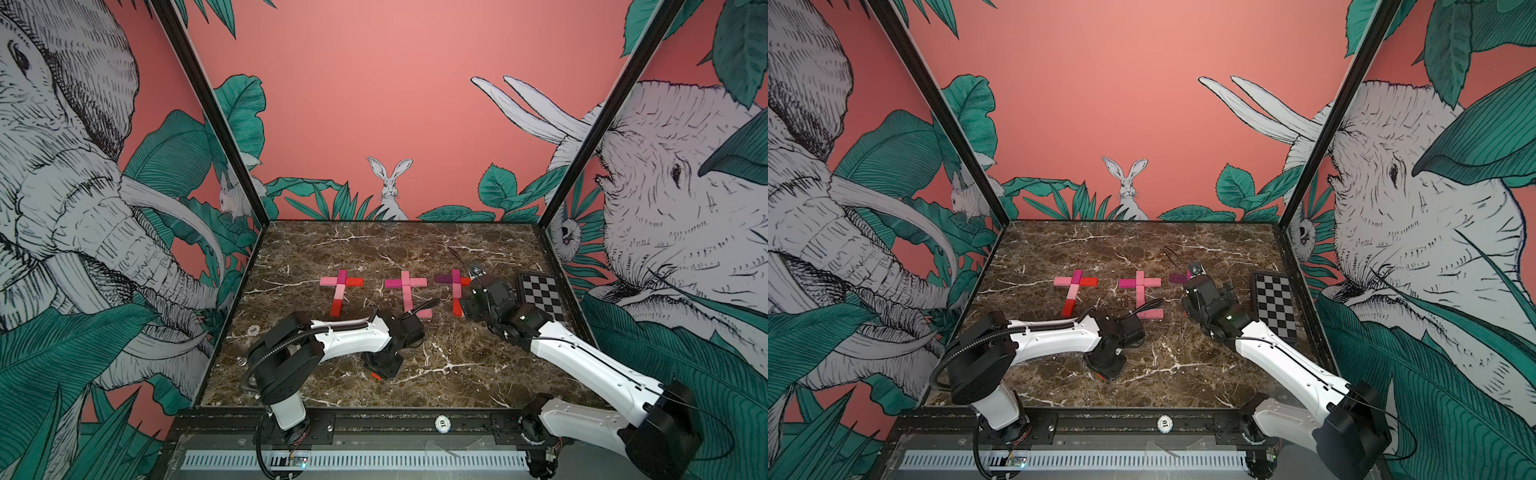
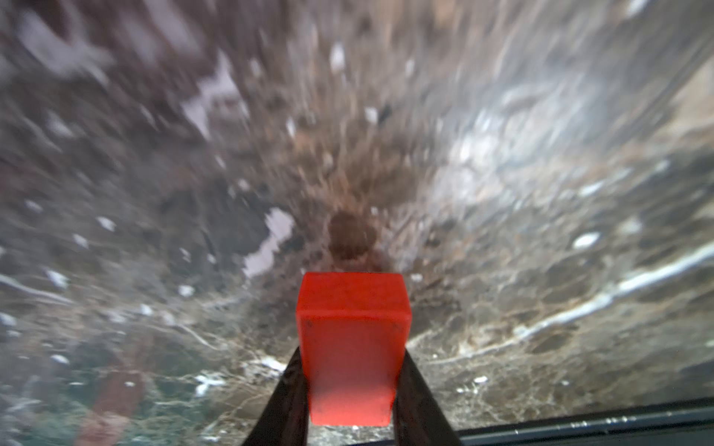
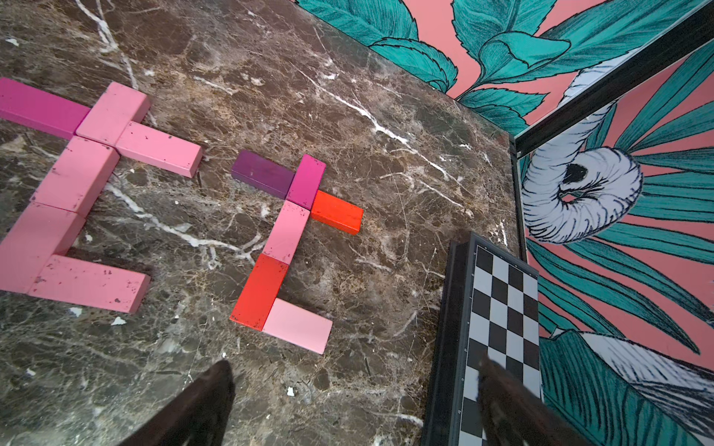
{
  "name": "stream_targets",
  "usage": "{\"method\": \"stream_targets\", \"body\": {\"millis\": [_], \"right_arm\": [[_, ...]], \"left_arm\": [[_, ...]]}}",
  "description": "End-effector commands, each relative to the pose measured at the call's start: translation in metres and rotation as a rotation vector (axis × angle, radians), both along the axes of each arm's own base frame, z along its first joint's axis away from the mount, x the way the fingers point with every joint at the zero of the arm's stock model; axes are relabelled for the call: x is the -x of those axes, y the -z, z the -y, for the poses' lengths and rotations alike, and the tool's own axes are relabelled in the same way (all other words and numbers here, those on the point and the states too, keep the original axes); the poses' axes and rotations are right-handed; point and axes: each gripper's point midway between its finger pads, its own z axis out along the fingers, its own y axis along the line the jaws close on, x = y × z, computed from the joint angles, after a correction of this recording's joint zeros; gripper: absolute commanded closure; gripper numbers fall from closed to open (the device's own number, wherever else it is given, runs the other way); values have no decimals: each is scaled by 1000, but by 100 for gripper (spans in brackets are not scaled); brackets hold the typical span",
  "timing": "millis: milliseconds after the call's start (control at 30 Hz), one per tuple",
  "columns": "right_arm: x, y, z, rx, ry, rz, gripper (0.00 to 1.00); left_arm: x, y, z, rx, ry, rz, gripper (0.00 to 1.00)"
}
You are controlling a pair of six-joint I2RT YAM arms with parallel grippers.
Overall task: Assemble the letter t with building blocks
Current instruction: Pick up the building block from the center of the board, then assemble the building block at the center of the board.
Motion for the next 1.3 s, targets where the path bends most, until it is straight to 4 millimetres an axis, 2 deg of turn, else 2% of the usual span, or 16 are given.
{"method": "stream_targets", "body": {"millis": [0, 133, 300, 467, 633, 767, 967, 1033, 1167, 1267], "right_arm": [[-1, -8, 5, -5, 21, 35, 4], [2, -9, 9, 2, 27, 43, 4], [1, -10, 8, -12, 28, 56, 4], [1, -12, 9, -18, 28, 65, 4], [2, -12, 9, -25, 23, 75, 4], [1, -12, 8, -25, 20, 78, 4], [0, -13, 9, -20, 18, 81, 4], [0, -12, 9, -18, 19, 80, 4], [-1, -11, 8, -17, 16, 75, 3], [-2, -11, 8, -7, 10, 69, 4]], "left_arm": [[-29, -21, -12, -39, 71, 43, 100], [-60, -47, -12, -1, 194, 78, 100], [-97, -80, -8, -1, 462, 204, 100], [-103, -98, 8, 91, 735, 275, 100], [-109, -115, 2, 214, 839, 279, 100], [-123, -115, -19, 233, 874, 269, 100], [-151, -104, -49, 229, 848, 226, 100], [-160, -100, -54, 240, 849, 208, 100], [-173, -91, -49, 268, 857, 195, 100], [-185, -75, -54, 215, 876, 172, 100]]}}
